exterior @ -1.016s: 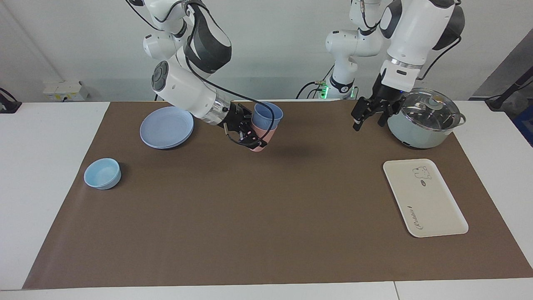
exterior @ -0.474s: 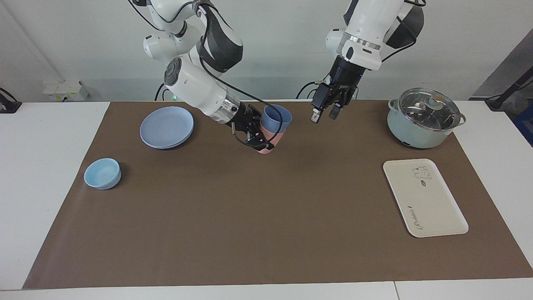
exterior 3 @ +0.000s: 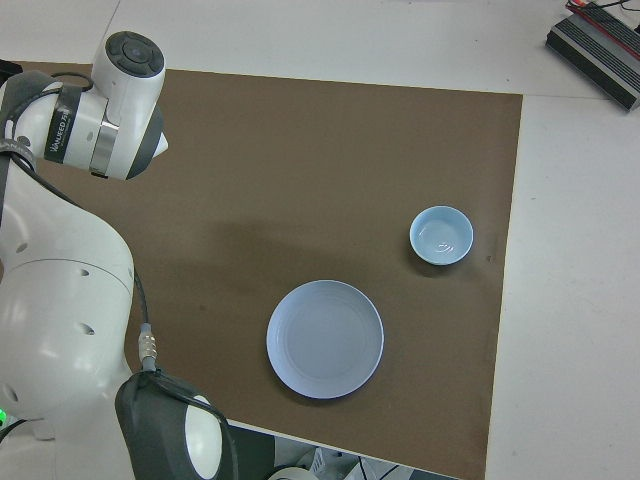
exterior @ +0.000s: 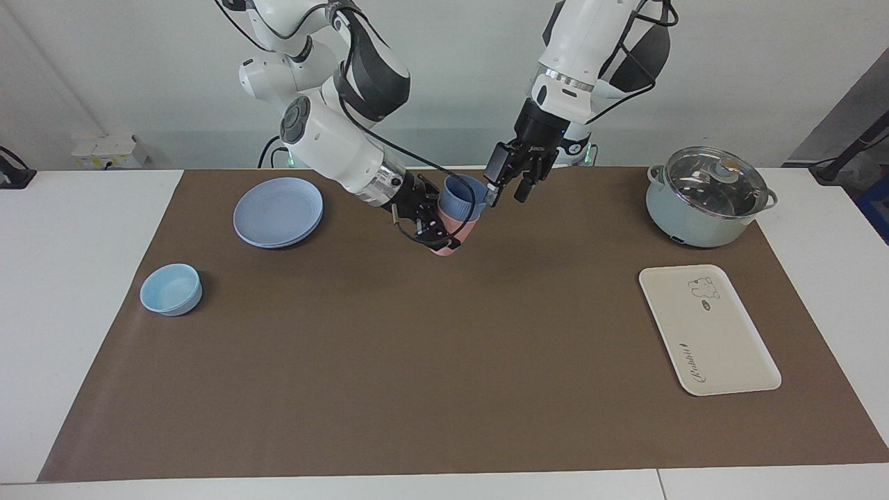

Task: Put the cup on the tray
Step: 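Grasp the inner blue cup with the left gripper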

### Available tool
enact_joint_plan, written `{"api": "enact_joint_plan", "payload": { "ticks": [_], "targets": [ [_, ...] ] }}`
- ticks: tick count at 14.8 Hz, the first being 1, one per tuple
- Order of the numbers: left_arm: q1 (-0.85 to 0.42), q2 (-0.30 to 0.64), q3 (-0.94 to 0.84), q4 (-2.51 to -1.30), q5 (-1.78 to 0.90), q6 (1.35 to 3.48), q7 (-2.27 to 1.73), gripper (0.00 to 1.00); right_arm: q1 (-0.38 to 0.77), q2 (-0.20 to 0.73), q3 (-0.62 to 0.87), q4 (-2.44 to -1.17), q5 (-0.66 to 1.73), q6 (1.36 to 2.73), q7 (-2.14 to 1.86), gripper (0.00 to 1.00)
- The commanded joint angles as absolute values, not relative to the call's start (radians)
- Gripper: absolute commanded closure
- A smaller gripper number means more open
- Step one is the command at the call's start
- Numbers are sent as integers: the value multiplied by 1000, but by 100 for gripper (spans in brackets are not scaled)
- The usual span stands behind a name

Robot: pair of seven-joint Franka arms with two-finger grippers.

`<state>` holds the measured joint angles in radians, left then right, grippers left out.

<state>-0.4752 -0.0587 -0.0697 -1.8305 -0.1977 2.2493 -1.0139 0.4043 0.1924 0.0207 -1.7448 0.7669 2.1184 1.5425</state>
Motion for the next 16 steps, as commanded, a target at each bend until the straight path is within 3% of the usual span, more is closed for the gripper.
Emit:
{"api": "enact_joint_plan", "payload": {
  "ticks": [1, 3, 5, 16],
  "targets": [
    [-512, -72, -55, -1878, -216, 2292, -1022, 12, 408, 183, 21, -1755, 752, 2138, 1565, 100],
    [-526, -72, -55, -1878, -216, 2295, -1025, 17, 408, 183, 21, -1755, 750, 2138, 1565, 100],
    [-528, -71, -55, -1884, -216, 2296, -1025, 34, 408, 183, 21, -1755, 744, 2138, 1565, 100],
    [-531, -89, -52, -1864, -216, 2218, -1020, 25, 408, 184, 21, -1755, 735, 2138, 1562, 100]
  ]
}}
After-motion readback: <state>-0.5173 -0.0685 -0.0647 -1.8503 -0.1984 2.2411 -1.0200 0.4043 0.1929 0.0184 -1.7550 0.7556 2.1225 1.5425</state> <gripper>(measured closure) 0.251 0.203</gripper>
